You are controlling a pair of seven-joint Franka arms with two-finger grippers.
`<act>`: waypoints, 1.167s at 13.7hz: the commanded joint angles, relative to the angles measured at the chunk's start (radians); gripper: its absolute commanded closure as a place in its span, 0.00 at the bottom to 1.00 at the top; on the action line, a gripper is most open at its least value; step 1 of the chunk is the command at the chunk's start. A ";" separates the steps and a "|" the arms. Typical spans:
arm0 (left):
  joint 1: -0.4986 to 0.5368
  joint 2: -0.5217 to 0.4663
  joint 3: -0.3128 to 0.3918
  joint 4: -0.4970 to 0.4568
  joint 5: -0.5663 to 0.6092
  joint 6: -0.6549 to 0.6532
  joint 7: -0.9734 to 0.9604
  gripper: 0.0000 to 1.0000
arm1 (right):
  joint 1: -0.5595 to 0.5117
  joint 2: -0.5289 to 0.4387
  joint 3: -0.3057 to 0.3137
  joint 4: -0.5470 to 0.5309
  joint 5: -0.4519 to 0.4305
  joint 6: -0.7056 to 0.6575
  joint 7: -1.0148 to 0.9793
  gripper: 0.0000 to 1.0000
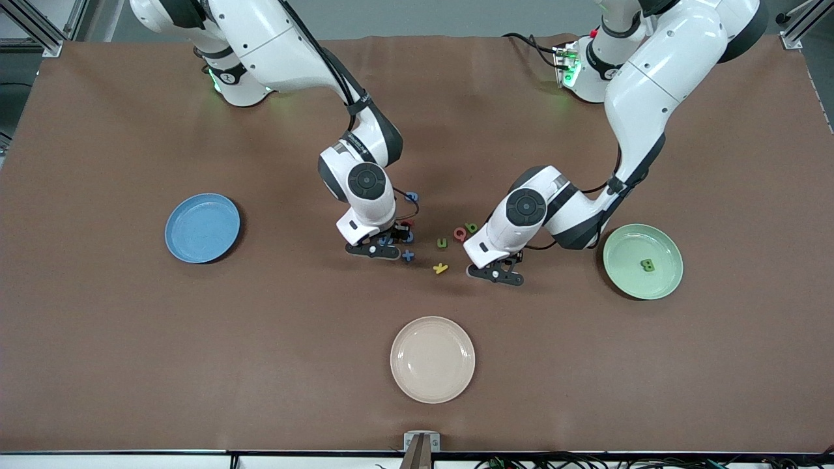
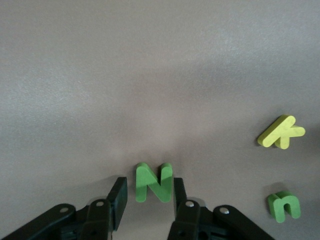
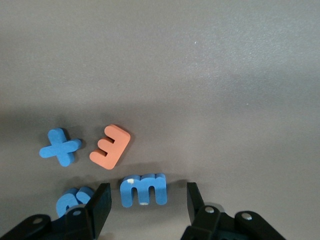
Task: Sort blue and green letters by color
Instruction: 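Grasp the blue m with the right gripper while the left grasps green N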
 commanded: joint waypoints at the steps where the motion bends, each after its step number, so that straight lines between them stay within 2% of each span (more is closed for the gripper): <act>1: -0.023 0.018 0.018 0.017 0.021 0.010 -0.001 0.55 | 0.013 0.010 -0.009 0.014 -0.020 0.005 0.029 0.34; 3: -0.041 0.019 0.038 0.017 0.019 0.011 -0.001 0.61 | 0.015 0.010 -0.009 0.014 -0.020 0.006 0.031 0.36; 5: -0.043 0.013 0.042 0.017 0.021 0.011 -0.001 0.88 | 0.016 0.014 -0.009 0.014 -0.021 0.012 0.029 0.37; 6: -0.039 0.007 0.042 0.017 0.021 0.011 -0.001 0.96 | 0.016 0.015 -0.009 0.014 -0.021 0.015 0.029 0.38; 11: 0.081 -0.094 0.041 -0.019 0.027 -0.028 0.027 0.98 | 0.016 0.027 -0.009 0.016 -0.029 0.028 0.029 0.41; 13: 0.147 -0.148 0.039 -0.042 0.027 -0.036 0.079 0.98 | 0.015 0.027 -0.009 0.016 -0.037 0.026 0.029 0.53; 16: 0.279 -0.223 0.029 -0.081 0.027 -0.093 0.209 0.98 | 0.012 0.026 -0.009 0.017 -0.037 0.022 0.026 0.81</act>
